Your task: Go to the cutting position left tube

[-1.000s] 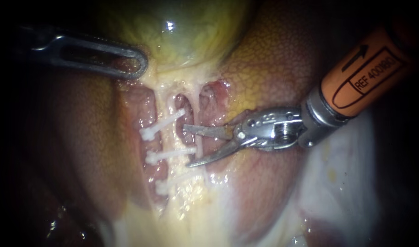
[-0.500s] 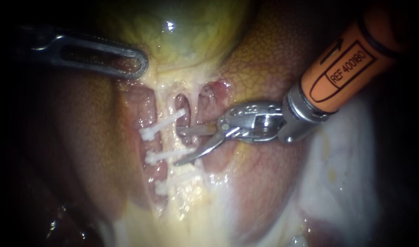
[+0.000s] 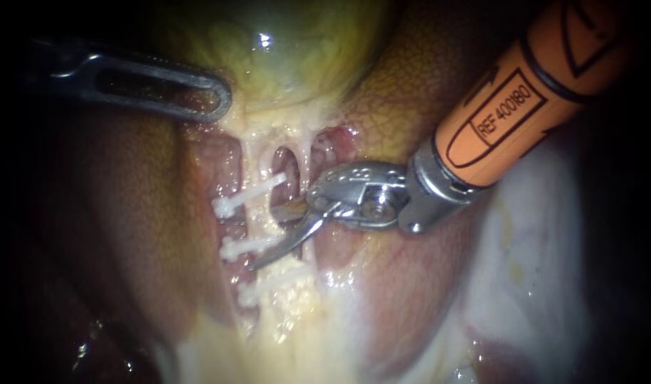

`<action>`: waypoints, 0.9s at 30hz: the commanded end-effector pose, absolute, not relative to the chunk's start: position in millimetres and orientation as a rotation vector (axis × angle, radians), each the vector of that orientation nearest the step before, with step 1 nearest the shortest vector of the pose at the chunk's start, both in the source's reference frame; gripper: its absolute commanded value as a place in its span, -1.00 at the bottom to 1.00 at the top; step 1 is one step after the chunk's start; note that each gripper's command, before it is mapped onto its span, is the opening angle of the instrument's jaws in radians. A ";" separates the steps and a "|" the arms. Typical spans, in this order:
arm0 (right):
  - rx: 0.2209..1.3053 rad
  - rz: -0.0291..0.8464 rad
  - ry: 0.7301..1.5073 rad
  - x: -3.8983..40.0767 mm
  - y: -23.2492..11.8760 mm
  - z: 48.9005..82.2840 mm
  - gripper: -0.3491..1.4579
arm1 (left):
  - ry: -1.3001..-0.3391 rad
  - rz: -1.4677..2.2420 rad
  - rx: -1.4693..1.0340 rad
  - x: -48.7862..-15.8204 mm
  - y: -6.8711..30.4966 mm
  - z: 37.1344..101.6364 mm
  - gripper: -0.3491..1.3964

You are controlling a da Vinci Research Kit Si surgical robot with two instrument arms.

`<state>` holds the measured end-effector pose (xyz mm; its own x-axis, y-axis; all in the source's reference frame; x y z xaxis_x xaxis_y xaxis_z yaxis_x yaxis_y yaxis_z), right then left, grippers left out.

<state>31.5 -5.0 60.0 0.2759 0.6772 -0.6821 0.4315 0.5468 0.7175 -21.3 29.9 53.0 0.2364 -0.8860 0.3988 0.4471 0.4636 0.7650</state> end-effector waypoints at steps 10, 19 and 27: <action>1.116 0.288 1.420 32.4 -4.8 59.4 0.56 | -0.931 -0.984 0.566 -21.4 29.9 53.0 -1.00; 1.122 0.389 1.418 32.9 -3.5 54.7 0.56 | -0.931 -0.984 0.566 -21.3 29.9 53.0 -1.00; 1.124 0.406 1.416 32.9 -3.1 53.7 0.56 | -0.931 -0.984 0.566 -21.3 29.9 53.0 -1.00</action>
<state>32.8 -3.0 53.6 0.1911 0.8029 -0.5646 0.3825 0.4688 0.7962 -21.3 29.9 53.0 0.2361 -0.8861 0.3988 0.4477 0.4634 0.7648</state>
